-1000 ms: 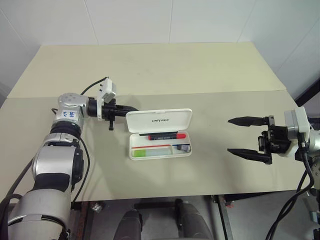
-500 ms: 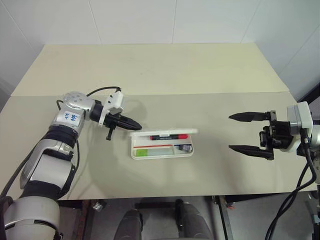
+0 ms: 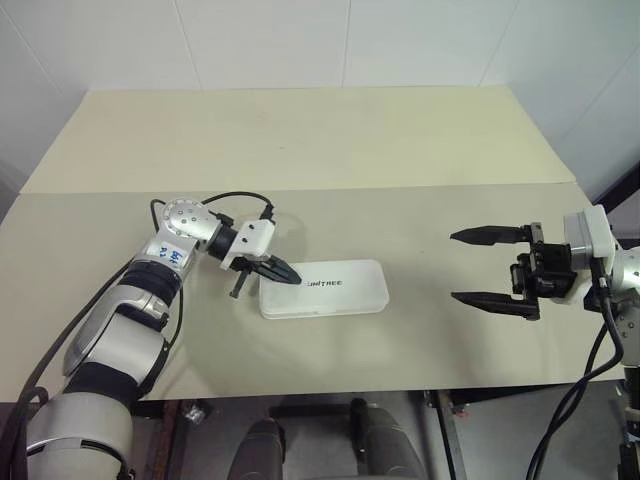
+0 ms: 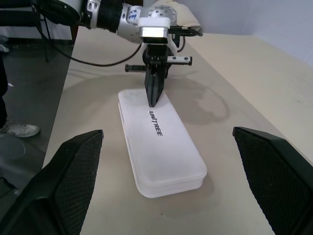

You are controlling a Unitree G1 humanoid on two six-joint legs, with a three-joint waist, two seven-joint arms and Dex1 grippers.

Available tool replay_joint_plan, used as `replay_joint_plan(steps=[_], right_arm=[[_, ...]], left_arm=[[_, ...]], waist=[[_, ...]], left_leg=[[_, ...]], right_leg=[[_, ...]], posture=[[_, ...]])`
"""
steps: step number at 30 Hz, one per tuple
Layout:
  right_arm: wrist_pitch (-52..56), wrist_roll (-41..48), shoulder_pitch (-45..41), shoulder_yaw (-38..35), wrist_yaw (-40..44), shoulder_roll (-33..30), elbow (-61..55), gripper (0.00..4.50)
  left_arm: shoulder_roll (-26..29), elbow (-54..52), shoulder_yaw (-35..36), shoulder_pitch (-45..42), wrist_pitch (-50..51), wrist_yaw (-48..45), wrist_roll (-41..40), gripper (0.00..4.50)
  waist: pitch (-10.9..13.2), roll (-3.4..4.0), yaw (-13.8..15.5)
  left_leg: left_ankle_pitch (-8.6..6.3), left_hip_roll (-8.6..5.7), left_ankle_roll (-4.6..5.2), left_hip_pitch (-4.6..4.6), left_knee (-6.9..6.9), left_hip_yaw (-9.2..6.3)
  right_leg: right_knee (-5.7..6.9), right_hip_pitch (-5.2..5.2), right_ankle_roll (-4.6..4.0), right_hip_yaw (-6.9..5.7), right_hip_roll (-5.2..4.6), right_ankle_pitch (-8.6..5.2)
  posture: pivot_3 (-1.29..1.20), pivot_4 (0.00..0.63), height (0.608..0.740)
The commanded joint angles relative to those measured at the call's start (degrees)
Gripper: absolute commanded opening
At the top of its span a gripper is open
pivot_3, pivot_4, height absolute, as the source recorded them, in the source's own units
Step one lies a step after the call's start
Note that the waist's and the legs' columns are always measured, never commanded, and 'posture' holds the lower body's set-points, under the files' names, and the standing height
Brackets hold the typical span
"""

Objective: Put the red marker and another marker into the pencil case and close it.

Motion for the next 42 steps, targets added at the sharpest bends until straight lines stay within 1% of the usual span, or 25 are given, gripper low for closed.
replay_joint_plan(steps=[1,6,8,13,14,16,20,21,23,25,26,30,35,36,42], right_arm=[[-0.98,0.07,-1.35,0.0,0.38,0.39,0.02,4.5],[-1.4,-0.49,-2.38,0.7,0.26,0.86,0.98,4.5],[-1.51,-0.73,-2.97,0.9,0.44,0.88,1.5,4.5],[-1.8,-1.12,-3.9,1.13,0.94,0.82,2.52,4.5],[-1.84,-1.15,-3.97,1.15,0.98,0.82,2.6,4.5],[-1.9,-1.16,-4.06,1.13,1.06,0.78,2.73,4.5],[-2.32,-1.79,-4.45,1.34,0.97,0.67,3.6,4.5],[-2.46,-2.12,-4.9,1.51,0.68,0.76,4.08,4.5],[-2.53,-2.48,-5.64,1.72,0.43,0.83,4.75,4.5],[-2.57,-2.64,-6.05,1.77,0.49,0.74,5.19,4.5],[-2.74,-2.66,-6.21,1.66,0.82,0.58,5.75,4.5],[-2.82,-3.01,-7.04,1.81,1.04,0.1,6.78,4.5],[-3.73,-4.06,-9.69,2.16,1.32,-0.11,9.74,4.5],[-3.76,-4.13,-10.25,2.17,1.08,0.04,10.07,4.5],[-1.93,-2.72,-8.74,1.46,-0.43,0.37,6.52,4.5]], left_arm=[[-1.18,3.88,-0.05,-1.39,-6.43,-6.42,5.22,0.05],[-3.0,8.71,1.74,-2.82,-12.44,-4.81,10.4,0.05],[-4.43,9.13,4.84,-3.04,-10.64,-5.23,8.44,0.05],[-5.99,7.9,13.84,-3.02,-2.16,-6.32,1.87,0.05],[-6.21,7.41,15.49,-2.93,-0.65,-6.3,0.93,0.05],[-6.35,6.23,19.01,-2.69,3.09,-5.38,-0.97,0.05],[-4.71,2.24,23.41,-0.18,9.32,-4.08,-2.37,0.05],[-3.31,-1.1,23.44,1.71,13.69,-4.89,-4.81,0.05],[-0.5,-7.84,23.57,5.59,21.62,-6.13,-9.04,0.42],[1.67,-13.5,24.23,9.05,26.13,-6.42,-12.48,0.98],[1.87,-15.24,25.1,10.09,27.38,-6.42,-13.3,1.31],[3.85,-21.34,28.93,14.75,29.59,-6.41,-15.97,2.62],[5.81,-25.5,31.84,16.97,30.58,-5.32,-16.16,4.22],[6.45,-26.0,32.42,17.23,30.62,-4.82,-15.94,4.47],[9.98,-29.34,36.05,19.5,32.85,-2.22,-16.34,4.47]], waist=[[-0.01,0.01,0.0],[-0.02,0.01,-0.01],[-0.02,0.02,-0.02],[-0.01,0.01,-0.18],[-0.01,0.01,-0.18],[-0.01,0.01,-0.15],[-0.01,0.02,-0.14],[-0.01,0.02,-0.21],[0.0,0.04,-0.65],[0.01,0.04,-0.71],[0.01,0.05,-0.61],[0.01,0.05,-0.13],[0.01,0.05,-0.13],[0.01,0.05,-0.14],[0.02,0.06,-0.43]], left_leg=[[0.0,0.0,0.0,0.0,0.0,0.0],[0.0,-0.01,0.0,0.07,0.03,0.0],[0.0,-0.01,0.0,0.1,0.05,0.0],[0.01,-0.01,0.02,0.06,0.05,0.0],[0.01,0.0,0.02,0.05,0.02,0.0],[0.01,0.0,0.02,0.04,-0.04,-0.01],[0.01,0.0,0.01,0.02,-0.06,-0.01],[0.0,0.0,0.01,0.03,-0.06,0.0],[0.0,0.02,0.02,0.05,-0.08,0.0],[0.0,0.03,0.02,0.07,-0.09,-0.01],[0.0,0.04,0.02,0.07,-0.09,-0.02],[0.0,0.02,0.02,0.08,0.0,-0.03],[0.02,0.02,0.0,0.1,0.05,-0.03],[0.02,0.02,-0.01,0.09,0.05,-0.02],[0.02,0.05,-0.01,0.14,-0.07,-0.03]], right_leg=[[-0.01,0.0,0.0,0.0,0.0,0.0],[0.0,0.09,0.0,0.01,0.0,0.0],[0.01,0.12,-0.02,0.01,0.0,0.01],[0.03,0.1,0.0,0.01,0.0,0.03],[0.03,0.06,0.33,0.01,0.0,0.21],[0.03,0.02,0.33,0.0,0.01,0.21],[0.03,0.0,0.36,0.0,0.01,0.22],[0.04,0.01,0.37,0.0,0.0,0.22],[0.09,-0.02,0.37,0.0,0.0,0.22],[0.35,-0.08,0.32,0.0,0.01,0.2],[0.44,-0.1,0.3,0.0,0.01,0.18],[0.43,-0.11,0.26,-0.01,0.01,0.15],[0.38,-0.06,0.22,-0.02,0.0,0.13],[0.38,-0.06,0.22,-0.01,0.0,0.13],[0.43,-0.12,0.12,-0.03,0.03,0.06]], posture=[[0.0,0.15,0.74],[0.0,0.15,0.74],[0.0,0.15,0.74],[0.0,0.15,0.74],[0.0,0.15,0.74],[0.0,0.15,0.74],[0.0,0.15,0.74],[0.0,0.15,0.74],[0.0,0.15,0.74],[0.0,0.15,0.74],[0.0,0.15,0.74],[0.0,0.15,0.74],[0.0,0.15,0.74],[0.0,0.15,0.74],[0.0,0.15,0.74]])
